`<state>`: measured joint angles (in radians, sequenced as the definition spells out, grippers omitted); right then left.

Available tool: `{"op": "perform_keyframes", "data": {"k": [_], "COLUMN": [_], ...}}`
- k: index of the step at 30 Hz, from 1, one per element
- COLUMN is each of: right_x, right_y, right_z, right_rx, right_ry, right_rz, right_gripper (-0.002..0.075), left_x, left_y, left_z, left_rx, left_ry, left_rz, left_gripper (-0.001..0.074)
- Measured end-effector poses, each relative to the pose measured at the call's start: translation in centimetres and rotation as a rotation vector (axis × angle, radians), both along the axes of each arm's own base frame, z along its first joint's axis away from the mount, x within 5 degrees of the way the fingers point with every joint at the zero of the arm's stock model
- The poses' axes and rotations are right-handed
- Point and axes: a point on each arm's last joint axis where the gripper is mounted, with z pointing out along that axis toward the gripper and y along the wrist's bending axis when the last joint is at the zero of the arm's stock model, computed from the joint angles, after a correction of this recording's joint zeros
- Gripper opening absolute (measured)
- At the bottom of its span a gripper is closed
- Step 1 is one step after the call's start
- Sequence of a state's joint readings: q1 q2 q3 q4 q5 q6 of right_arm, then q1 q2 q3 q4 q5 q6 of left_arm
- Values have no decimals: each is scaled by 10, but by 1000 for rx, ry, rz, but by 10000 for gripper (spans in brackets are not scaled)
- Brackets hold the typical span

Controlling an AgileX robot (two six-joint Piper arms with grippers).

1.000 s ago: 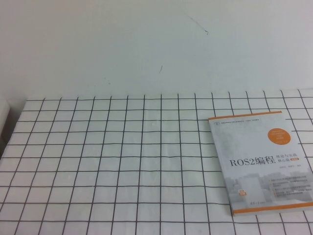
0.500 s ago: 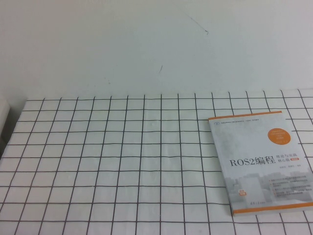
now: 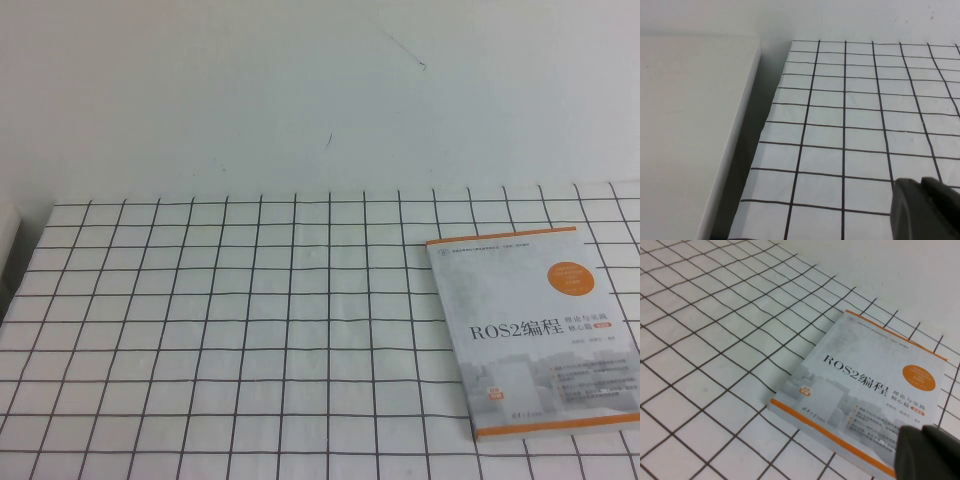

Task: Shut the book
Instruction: 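Close the open booklet and leave it lying on the table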

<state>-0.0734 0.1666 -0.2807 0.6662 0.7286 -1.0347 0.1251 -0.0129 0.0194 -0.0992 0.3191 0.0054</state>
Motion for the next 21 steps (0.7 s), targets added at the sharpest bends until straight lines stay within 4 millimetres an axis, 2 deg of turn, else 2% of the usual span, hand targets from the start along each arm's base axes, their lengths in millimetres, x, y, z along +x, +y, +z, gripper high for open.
{"op": "perform_keyframes", "data": {"k": [12, 21], "right_x": [2, 16], "right_y": [-2, -39], "right_z": [1, -17], "right_rx": [14, 110], "right_ry": [-25, -44], "right_rz": [-34, -513], "right_gripper": [-3, -3], "left_x": [0, 0], "left_y": [0, 0], "left_z": [0, 0], "left_rx": [-1, -1], "left_ry": [1, 2], "left_rz": [0, 0], "left_gripper": [-2, -2]}}
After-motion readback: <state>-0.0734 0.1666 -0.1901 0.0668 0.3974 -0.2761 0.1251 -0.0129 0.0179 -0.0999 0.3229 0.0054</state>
